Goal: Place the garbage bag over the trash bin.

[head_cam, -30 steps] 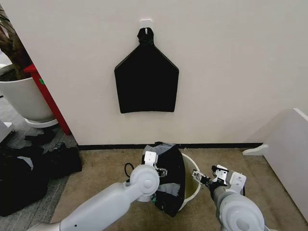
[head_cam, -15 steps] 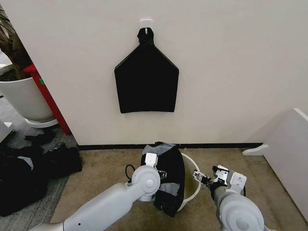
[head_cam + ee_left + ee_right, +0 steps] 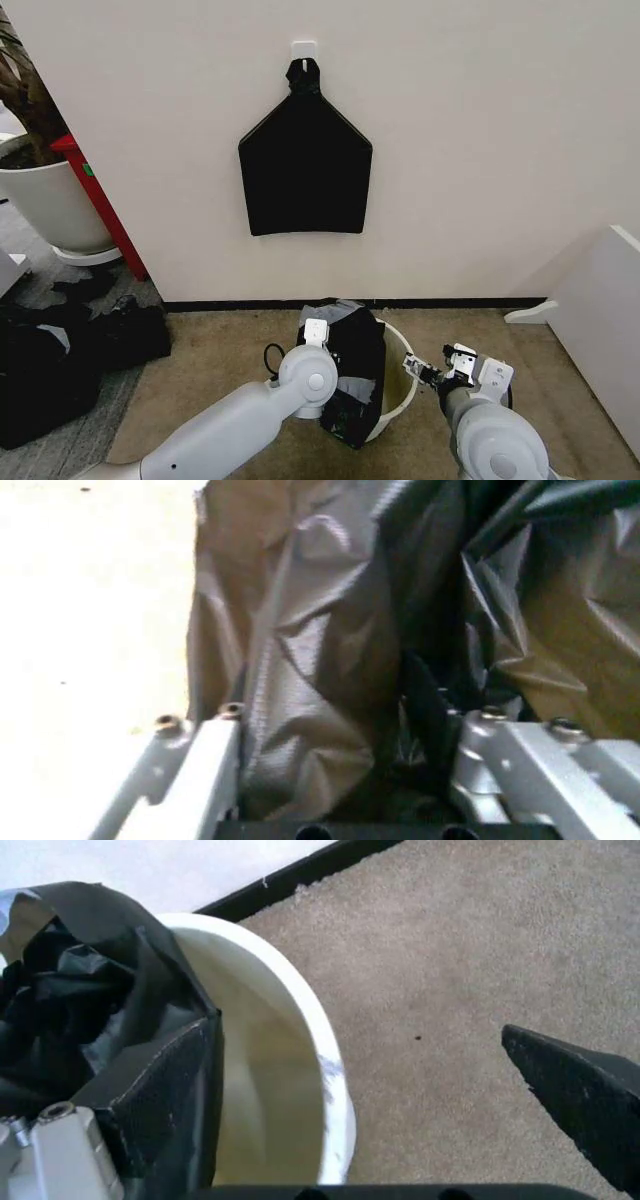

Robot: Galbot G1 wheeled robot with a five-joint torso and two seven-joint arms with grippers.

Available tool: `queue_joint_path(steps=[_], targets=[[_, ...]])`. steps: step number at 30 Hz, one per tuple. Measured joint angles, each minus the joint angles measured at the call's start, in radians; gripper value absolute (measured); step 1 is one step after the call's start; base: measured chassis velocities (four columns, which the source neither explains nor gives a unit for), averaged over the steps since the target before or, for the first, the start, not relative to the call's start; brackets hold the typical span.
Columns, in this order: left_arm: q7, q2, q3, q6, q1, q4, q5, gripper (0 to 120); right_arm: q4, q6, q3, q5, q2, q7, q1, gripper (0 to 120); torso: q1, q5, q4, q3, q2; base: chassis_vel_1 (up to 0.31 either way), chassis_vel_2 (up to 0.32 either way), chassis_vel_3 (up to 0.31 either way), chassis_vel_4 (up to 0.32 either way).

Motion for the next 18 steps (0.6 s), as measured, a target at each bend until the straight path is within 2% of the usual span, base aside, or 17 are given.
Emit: queue_joint_path(steps=[3, 4, 10, 18], targets=[[-0.002, 0.000, 0.003, -0.003, 0.000, -0.005, -0.003, 23, -0.005, 0.000, -0.001, -0.003, 0.001, 0.000, 0.001, 100, 0.000, -0.0001, -0.0002, 0.000, 0.000, 0.000, 0.000, 0.000, 0.000], [-0.002, 0.000, 0.003, -0.003, 0.000, -0.005, -0.003, 23, -0.005, 0.000, -0.001, -0.003, 0.001, 0.000, 0.001, 100, 0.000, -0.0001, -0.0002, 0.000, 0.000, 0.000, 0.000, 0.000, 0.000], [-0.013, 0.004, 0.005, -0.028, 0.007, -0.022, -0.008, 4, -0.018, 0.000, 0.001, -0.017, 0.003, -0.002, 0.005, 100, 0.000, -0.0001, -0.0001, 0.000, 0.000, 0.000, 0.000, 0.000, 0.000], [-0.005, 0.022, -0.014, -0.098, 0.012, -0.069, -0.004, 1, 0.017, -0.003, 0.038, -0.059, -0.003, -0.024, 0.007, 100, 0.000, 0.0004, -0.0004, 0.000, 0.000, 0.000, 0.000, 0.000, 0.000]])
